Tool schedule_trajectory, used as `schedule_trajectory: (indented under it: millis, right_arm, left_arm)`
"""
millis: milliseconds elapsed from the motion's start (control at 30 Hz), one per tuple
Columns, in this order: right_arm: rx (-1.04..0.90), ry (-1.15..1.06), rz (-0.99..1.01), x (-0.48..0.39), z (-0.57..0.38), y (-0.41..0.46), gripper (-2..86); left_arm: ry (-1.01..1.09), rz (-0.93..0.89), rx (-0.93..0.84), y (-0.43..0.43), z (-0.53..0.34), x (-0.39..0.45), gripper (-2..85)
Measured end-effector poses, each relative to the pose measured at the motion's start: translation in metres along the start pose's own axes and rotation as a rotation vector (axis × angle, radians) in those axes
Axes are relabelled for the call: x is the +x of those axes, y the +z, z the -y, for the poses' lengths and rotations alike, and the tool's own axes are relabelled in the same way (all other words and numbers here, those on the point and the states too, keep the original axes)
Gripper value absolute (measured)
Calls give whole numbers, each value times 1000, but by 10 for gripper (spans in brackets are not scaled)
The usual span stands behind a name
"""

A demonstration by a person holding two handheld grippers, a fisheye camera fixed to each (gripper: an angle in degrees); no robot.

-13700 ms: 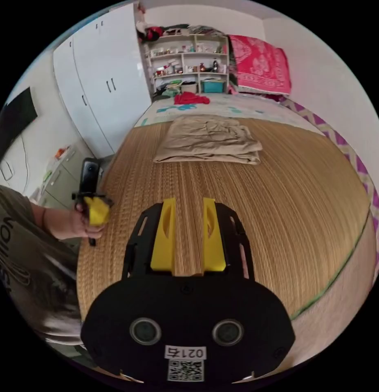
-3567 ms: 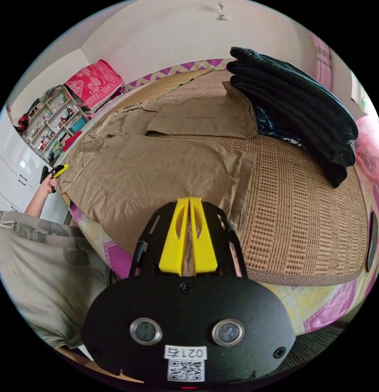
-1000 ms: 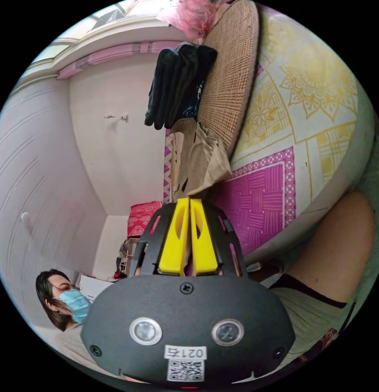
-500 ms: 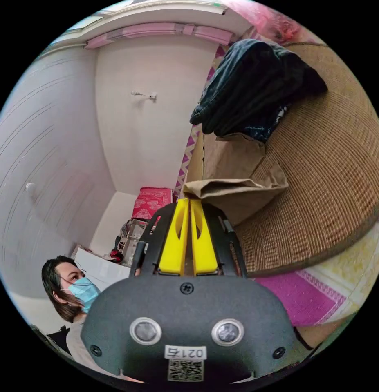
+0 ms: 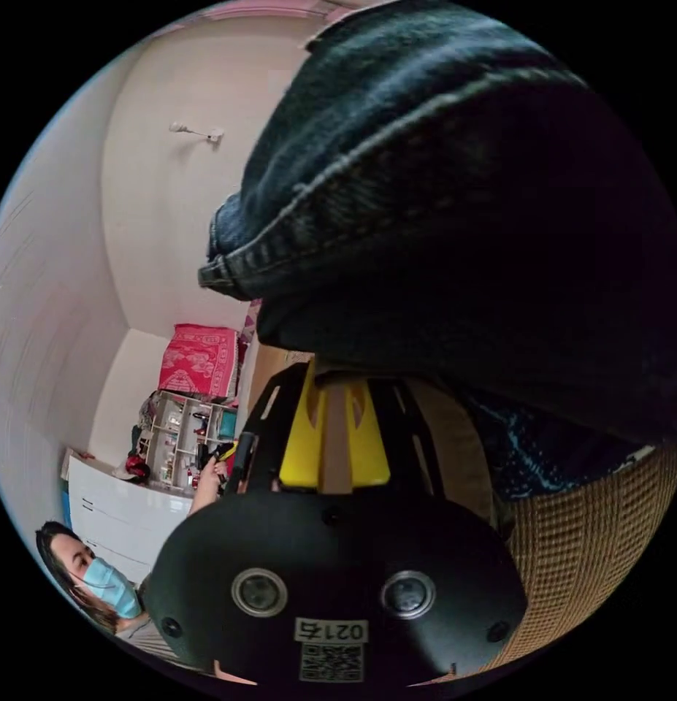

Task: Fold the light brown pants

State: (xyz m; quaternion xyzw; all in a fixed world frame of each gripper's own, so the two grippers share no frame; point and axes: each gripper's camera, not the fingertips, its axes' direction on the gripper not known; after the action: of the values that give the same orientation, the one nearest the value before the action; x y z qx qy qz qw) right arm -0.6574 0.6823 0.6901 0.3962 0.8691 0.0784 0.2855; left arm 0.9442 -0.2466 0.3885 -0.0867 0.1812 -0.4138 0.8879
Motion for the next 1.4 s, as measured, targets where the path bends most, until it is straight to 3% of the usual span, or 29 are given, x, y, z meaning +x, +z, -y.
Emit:
schedule_trajectory:
  millis: [133, 333, 433, 500, 600, 700, 767, 967, 1233, 1333, 1400]
  right_arm:
    - [5, -83, 10, -40, -8, 15, -2]
    - [-157, -401, -80, -162, -19, 78, 37]
    - [-341, -664, -311, -231, -11, 164, 98]
    - [-436, -958, -603, -274, -15, 232, 109]
    - [-596, -1220, -801, -304, -19, 295, 102]
    - [-852, -1211, -769, -320, -5, 333, 26]
    - [-905, -1220, -755, -337, -1, 337, -1]
    - [-686, -1203, -746, -412, 41, 316, -9]
    - [-774, -1040, -1026, -388, 72, 403, 48]
    - [-649, -1032, -1110, -399, 64, 387, 68]
    - [-497, -1065, -1031, -428, 46, 345, 60]
  left_arm:
    - [89, 42, -29, 22, 17, 4, -9]
    - [126, -96, 33, 16, -3, -19, -9]
    - [114, -138, 46, 21, -12, -31, -9]
    - [112, -147, 51, 23, -18, -33, -9]
    - [127, -148, 56, 23, -30, -31, -9]
    - [140, -149, 57, 21, -41, -28, -9]
    - [157, -151, 62, 16, -52, -22, -9]
    - [213, -114, 87, 5, -44, 7, -9]
    - [106, -107, 34, 94, -31, -25, 9]
    - [136, -181, 86, 91, -64, -50, 38]
    - [145, -180, 140, 73, -91, -66, 42]
